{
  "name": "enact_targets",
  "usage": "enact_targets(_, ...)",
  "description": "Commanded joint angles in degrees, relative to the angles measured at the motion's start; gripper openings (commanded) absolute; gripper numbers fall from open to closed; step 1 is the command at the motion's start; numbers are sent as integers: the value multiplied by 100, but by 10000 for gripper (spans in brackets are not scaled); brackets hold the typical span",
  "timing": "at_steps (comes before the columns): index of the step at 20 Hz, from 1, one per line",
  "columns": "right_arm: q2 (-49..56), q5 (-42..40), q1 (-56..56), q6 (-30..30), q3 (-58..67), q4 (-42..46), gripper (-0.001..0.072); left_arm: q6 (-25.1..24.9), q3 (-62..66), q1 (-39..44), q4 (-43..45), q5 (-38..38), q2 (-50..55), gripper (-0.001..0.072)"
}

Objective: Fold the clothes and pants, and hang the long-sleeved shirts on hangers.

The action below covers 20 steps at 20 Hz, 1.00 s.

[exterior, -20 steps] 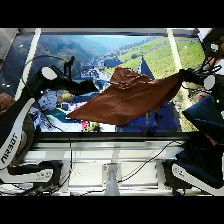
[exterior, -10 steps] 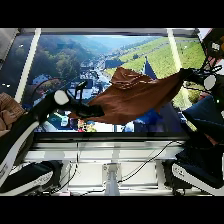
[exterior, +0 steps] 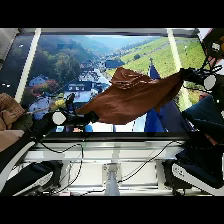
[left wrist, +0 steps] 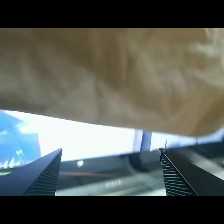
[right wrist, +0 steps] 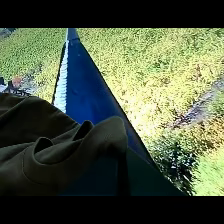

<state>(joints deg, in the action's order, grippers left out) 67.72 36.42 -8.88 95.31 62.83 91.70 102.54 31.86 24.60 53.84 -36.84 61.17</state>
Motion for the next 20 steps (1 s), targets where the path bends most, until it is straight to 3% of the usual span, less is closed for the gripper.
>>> enact_targets(1,2,-2,-4,0,-2,-4,14,256,-98,7,-33,345,295,697)
enact_targets(5,2,-4,-4,0,-2,-2,14,251,-98,7,-251,929,691,679)
enact_targets(7,0,-2,-4,2,-2,-4,14,251,-98,7,-251,1220,826,527)
enact_targets(10,0,7,-2,2,-2,-9,14,251,-94,4,-442,1416,1016,476)
enact_targets(11,-7,17,0,2,-2,-20,14,251,-92,4,-514,1596,1027,382)
enact_targets(12,-17,26,0,2,-2,-24,14,249,-68,4,-568,1773,1025,220)
enact_targets(13,-24,57,0,0,-2,-31,14,247,-17,4,-590,1919,1025,120)
enact_targets(14,-48,153,0,-4,-2,-37,14,164,68,2,-588,2039,1016,73)
enact_targets(17,-280,509,0,-474,-2,-44,14,-1355,527,-111,-586,2079,859,26)
enact_targets(20,-634,929,0,-654,-2,-44,13,-1784,1082,-361,-586,2079,509,26)
